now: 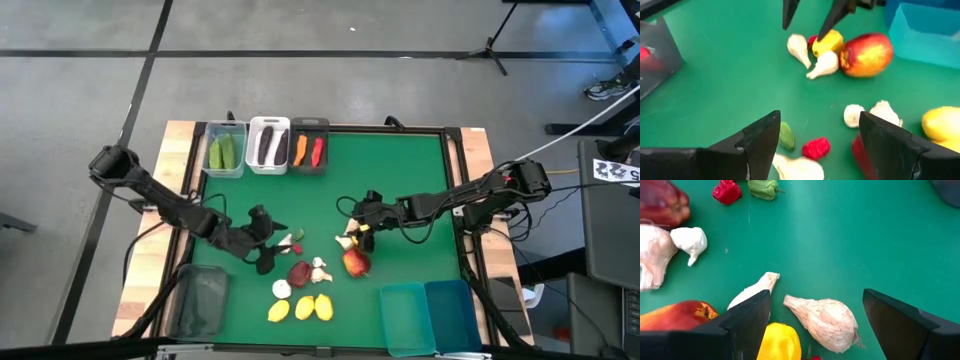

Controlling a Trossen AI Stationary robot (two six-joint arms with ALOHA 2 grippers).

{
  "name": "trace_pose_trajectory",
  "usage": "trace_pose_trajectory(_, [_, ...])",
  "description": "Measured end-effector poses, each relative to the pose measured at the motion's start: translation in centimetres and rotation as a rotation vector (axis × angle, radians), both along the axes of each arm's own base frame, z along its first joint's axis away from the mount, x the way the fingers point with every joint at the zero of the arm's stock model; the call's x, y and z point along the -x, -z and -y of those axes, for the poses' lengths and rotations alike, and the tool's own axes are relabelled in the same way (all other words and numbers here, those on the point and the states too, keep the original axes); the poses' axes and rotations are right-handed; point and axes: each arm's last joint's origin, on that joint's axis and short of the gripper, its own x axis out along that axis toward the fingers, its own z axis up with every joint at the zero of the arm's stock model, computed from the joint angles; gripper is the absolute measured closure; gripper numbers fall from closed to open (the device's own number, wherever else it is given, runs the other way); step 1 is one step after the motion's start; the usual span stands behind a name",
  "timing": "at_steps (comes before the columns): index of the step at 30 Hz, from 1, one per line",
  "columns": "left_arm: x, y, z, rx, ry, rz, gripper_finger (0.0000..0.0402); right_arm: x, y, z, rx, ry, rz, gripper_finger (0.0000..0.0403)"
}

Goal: Sort produce into baskets
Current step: Put the white garlic into the bottom black bin

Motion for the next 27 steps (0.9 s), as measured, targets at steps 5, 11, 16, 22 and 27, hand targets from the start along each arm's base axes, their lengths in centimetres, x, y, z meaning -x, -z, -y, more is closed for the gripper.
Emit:
trace_pose_trajectory(5, [0.2,0.6,0.8,-0.017,0.035,-0.028,0.0137,-0.2,-0.2,0.0,-0.005,-0.001,0.036,0.0086])
trace_pose_trajectory(11, [0.1,2.2,1.4,-0.042,0.042,-0.097,0.0137,-0.2,-0.2,0.0,-0.004,0.000,0.034,0.0086])
trace_pose_trajectory(16, [-0.3,3.9,1.4,-0.081,0.038,-0.164,0.0137,-0.2,-0.2,0.0,-0.004,-0.001,0.034,0.0086])
trace_pose_trajectory(22, [-0.8,4.9,0.8,-0.108,0.018,-0.208,0.0137,-0.2,-0.2,0.0,-0.003,-0.002,0.033,0.0086])
trace_pose_trajectory(27, [-0.8,5.3,0.1,-0.111,-0.016,-0.241,0.0137,-0.2,-0.2,0.0,-0.003,-0.001,0.033,0.0086])
